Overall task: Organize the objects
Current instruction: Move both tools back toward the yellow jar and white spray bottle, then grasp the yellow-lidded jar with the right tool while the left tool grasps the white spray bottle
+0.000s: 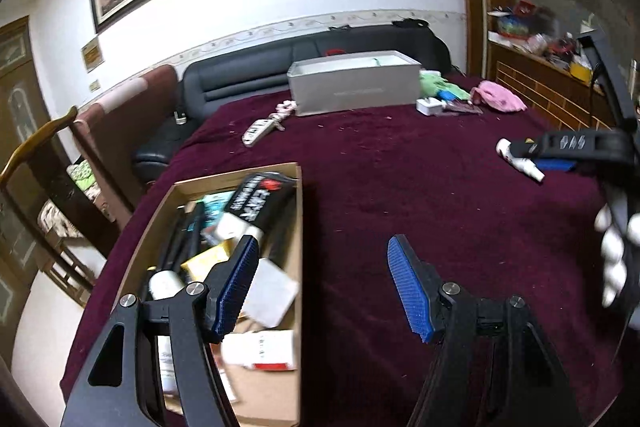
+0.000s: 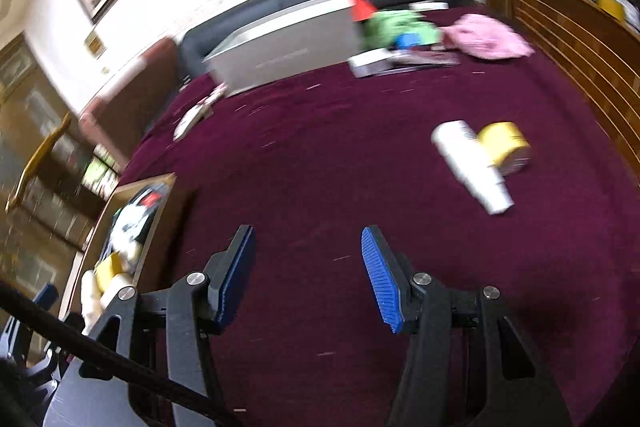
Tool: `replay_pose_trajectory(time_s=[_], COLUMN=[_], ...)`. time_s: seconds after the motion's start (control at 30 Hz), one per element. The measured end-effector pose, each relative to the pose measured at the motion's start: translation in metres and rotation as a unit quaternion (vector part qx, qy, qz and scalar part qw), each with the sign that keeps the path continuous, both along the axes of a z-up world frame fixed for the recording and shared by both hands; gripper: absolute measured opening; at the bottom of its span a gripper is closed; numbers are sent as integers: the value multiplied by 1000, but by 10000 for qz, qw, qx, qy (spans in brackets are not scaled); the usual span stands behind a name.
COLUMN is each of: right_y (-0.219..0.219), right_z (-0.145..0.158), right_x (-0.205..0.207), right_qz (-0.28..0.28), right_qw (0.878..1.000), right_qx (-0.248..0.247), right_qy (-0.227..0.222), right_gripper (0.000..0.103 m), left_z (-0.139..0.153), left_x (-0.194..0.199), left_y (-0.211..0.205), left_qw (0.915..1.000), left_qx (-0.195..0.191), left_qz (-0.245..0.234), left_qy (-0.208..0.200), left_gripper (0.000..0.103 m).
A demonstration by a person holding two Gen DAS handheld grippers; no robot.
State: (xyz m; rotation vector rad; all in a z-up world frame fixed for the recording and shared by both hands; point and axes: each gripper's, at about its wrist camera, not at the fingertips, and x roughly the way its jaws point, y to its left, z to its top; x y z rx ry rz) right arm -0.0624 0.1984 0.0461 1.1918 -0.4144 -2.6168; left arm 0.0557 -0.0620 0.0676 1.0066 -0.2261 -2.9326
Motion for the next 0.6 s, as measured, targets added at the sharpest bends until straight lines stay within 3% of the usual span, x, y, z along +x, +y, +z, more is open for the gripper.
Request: replay_pose_trajectory(time_s=[0.13, 0.27, 0.6], right_y=[68, 108, 98], right_z=[1, -6, -36], right_x=[-13, -33, -95], right_qz=[-704, -1076, -762], right_qw=[9975, 9940, 9917], right_qx=[-61, 128, 935], right_qy=[-20, -160, -450], right_gripper=[55, 58, 57], left_z=[-5, -14, -26], left_x=[-9, -21, -36], left_y=[15, 30, 54], left_qw=[9998, 9988, 9968], left_qx=[17, 94, 99], left_qz=[-145, -299, -469], left_qy=[-137, -369, -647], left_gripper=[61, 61, 61])
